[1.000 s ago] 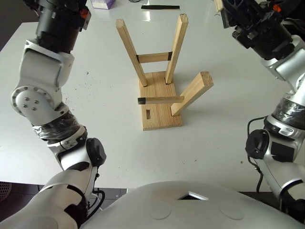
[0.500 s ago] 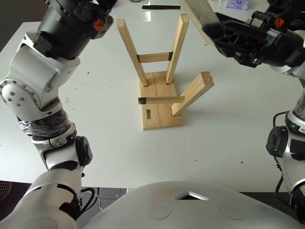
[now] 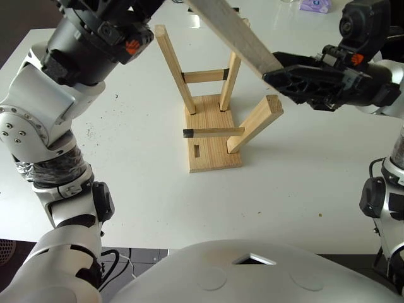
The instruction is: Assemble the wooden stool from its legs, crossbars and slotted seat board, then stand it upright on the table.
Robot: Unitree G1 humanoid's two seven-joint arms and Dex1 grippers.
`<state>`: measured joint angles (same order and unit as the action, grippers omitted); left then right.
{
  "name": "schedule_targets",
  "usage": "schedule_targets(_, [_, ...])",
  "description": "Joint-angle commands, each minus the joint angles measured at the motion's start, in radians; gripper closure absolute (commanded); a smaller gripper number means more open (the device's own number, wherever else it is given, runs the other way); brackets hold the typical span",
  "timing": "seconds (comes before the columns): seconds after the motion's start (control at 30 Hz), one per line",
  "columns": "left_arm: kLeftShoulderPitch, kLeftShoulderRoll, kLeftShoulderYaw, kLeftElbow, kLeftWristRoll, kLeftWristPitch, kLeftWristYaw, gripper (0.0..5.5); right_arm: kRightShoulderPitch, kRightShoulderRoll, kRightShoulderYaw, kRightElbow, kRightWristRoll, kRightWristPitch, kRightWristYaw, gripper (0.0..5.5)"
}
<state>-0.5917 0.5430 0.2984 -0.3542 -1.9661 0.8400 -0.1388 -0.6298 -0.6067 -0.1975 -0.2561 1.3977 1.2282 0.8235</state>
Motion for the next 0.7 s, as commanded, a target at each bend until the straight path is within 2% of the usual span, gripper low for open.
schedule_targets(0.03, [0.01, 0.031, -0.02, -0.008, 0.002, 0.01, -0.027, 2.82, 0.003, -0.012, 0.007, -0.006, 0.019, 0.001, -0.007, 3.42])
schedule_targets(0.13, [0.015, 0.033, -0.035, -0.024, 0.003, -0.004, -0.019, 3.27, -0.008, -0.003, -0.004, 0.016, 0.059, 0.004, -0.04, 3.42])
schedule_targets(0.4, [0.045, 0.005, -0.072, -0.074, 0.019, -0.077, 0.02, 3.34, 0.015, 0.023, 0.011, 0.006, 0.104, -0.015, -0.104, 3.42])
schedule_targets(0.53, [0.064, 0.02, -0.068, -0.079, 0.03, -0.089, 0.006, 3.36, 0.012, 0.022, 0.018, 0.026, 0.024, -0.053, -0.129, 3.43])
schedule_targets(0.6, [0.076, 0.032, -0.056, -0.078, 0.045, -0.092, -0.006, 3.38, 0.024, 0.022, 0.019, 0.025, -0.042, -0.113, -0.084, 3.43])
schedule_targets(0.63, [0.081, 0.037, -0.051, -0.074, 0.062, -0.095, -0.011, 3.4, 0.039, 0.022, 0.022, 0.018, -0.088, -0.155, -0.054, 3.07])
schedule_targets(0.7, [0.088, 0.045, -0.039, -0.064, 0.091, -0.099, -0.027, 3.41, 0.059, 0.022, 0.023, 0.019, -0.134, -0.196, -0.027, 2.8])
